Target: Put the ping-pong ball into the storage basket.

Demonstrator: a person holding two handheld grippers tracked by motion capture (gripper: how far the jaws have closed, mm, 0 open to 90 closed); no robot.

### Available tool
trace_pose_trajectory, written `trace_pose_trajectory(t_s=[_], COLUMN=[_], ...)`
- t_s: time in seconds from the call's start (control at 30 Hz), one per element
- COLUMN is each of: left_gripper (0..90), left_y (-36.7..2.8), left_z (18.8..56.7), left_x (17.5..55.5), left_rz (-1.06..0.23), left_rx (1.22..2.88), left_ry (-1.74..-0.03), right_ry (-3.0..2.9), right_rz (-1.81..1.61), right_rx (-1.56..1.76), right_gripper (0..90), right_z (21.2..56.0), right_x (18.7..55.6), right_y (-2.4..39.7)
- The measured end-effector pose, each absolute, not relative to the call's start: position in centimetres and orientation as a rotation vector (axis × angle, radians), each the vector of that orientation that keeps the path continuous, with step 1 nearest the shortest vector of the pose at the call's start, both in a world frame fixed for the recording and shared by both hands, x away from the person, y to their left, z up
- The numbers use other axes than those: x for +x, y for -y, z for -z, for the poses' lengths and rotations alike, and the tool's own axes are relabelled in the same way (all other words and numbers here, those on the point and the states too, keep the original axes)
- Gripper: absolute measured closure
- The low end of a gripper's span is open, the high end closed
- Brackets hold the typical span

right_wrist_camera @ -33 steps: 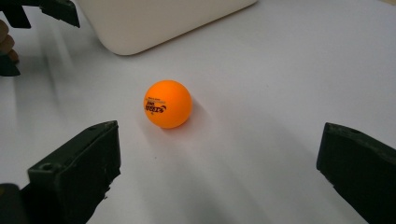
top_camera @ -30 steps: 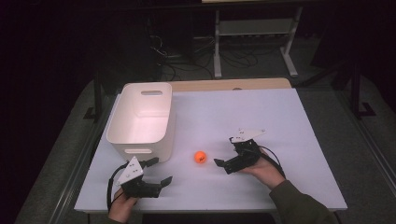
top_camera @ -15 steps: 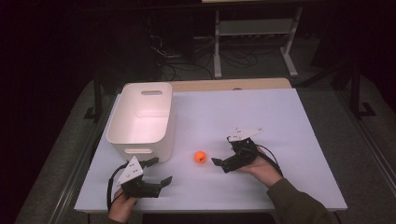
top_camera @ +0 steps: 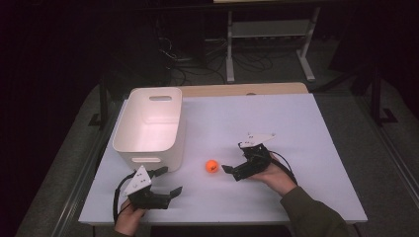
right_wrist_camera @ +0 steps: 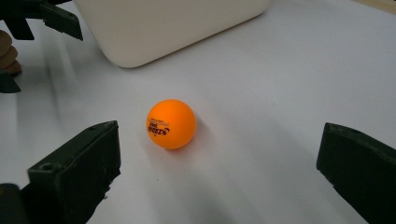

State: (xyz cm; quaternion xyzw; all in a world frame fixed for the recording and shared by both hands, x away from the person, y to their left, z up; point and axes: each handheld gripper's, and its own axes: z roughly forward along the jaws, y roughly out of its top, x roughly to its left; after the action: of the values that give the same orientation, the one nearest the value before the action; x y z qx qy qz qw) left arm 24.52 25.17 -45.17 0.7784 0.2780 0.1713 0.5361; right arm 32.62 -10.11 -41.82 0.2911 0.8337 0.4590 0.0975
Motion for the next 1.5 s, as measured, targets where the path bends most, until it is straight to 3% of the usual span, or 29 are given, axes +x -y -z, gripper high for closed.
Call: trace_pose_trajectory(t_s=[1.5], left_gripper=[14.1], left_y=[-25.2], left_z=[45.2], left_x=[24.5], left_rz=[-0.409], left_rx=[1.853], left_ry=[-0.664], right_ry=[-2.488], right_rz=[-1.394], right_rx=[0.799], right_gripper=[0.0], right_z=[41.1], right_x=[33.9], right_y=[7.4])
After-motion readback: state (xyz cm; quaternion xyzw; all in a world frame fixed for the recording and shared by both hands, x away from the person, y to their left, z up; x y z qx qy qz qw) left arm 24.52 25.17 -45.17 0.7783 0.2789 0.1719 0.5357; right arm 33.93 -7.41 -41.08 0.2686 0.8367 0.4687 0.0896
